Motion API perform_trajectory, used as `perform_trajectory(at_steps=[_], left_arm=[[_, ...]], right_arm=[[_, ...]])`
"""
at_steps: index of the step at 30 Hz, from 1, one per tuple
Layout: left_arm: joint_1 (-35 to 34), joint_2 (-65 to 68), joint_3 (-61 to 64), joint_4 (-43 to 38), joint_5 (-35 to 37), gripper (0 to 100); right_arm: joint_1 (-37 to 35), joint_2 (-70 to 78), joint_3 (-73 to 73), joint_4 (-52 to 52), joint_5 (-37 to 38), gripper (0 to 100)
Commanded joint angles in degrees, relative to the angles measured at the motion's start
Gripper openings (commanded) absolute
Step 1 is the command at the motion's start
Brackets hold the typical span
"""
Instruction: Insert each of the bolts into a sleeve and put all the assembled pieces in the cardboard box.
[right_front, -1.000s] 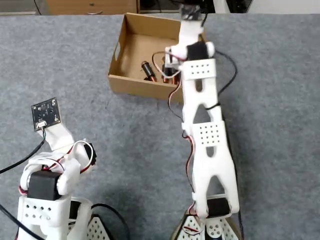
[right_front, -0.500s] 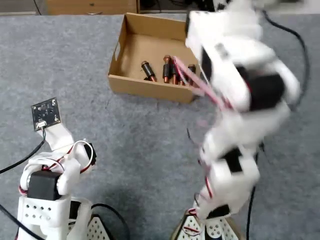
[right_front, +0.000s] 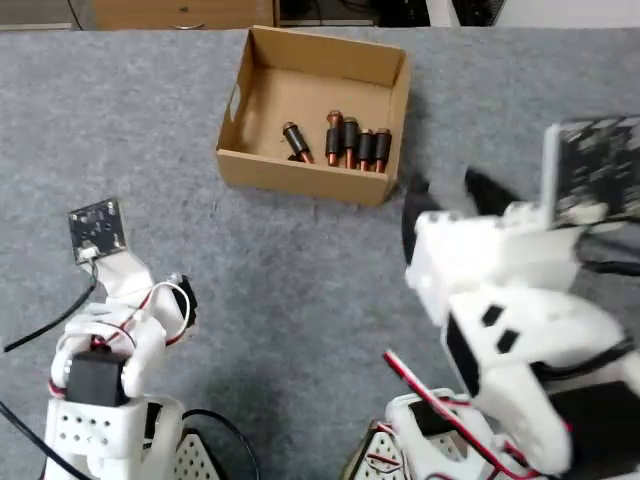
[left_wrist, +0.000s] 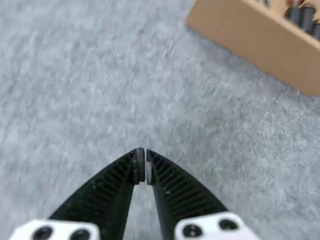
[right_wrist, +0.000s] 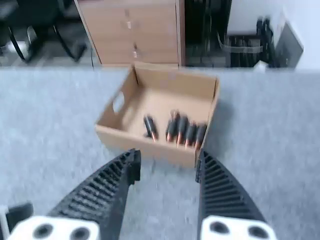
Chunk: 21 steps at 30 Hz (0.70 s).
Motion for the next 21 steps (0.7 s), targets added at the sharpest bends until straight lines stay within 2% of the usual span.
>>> perform_trajectory(at_steps=[1,6,17,21], left_arm=[[0.7,-8.0,8.5,-5.5,-4.0,2],[0.3,-23.1,16.5,-4.5,-4.6,2],[0.7,-22.4,23.7,-4.7,-4.6,2],[0.7,-22.4,27.3,-5.1,-7.4,2]], right_arm=[[1.7,-10.9,25.5,-10.6,2.8,17.5],[4.4,-24.2,52.1,-26.5,11.1,17.5],[5.0,-40.7,92.4,-44.7,18.4,17.5],[4.9,-46.1,98.9,-44.7,20.1,17.5]])
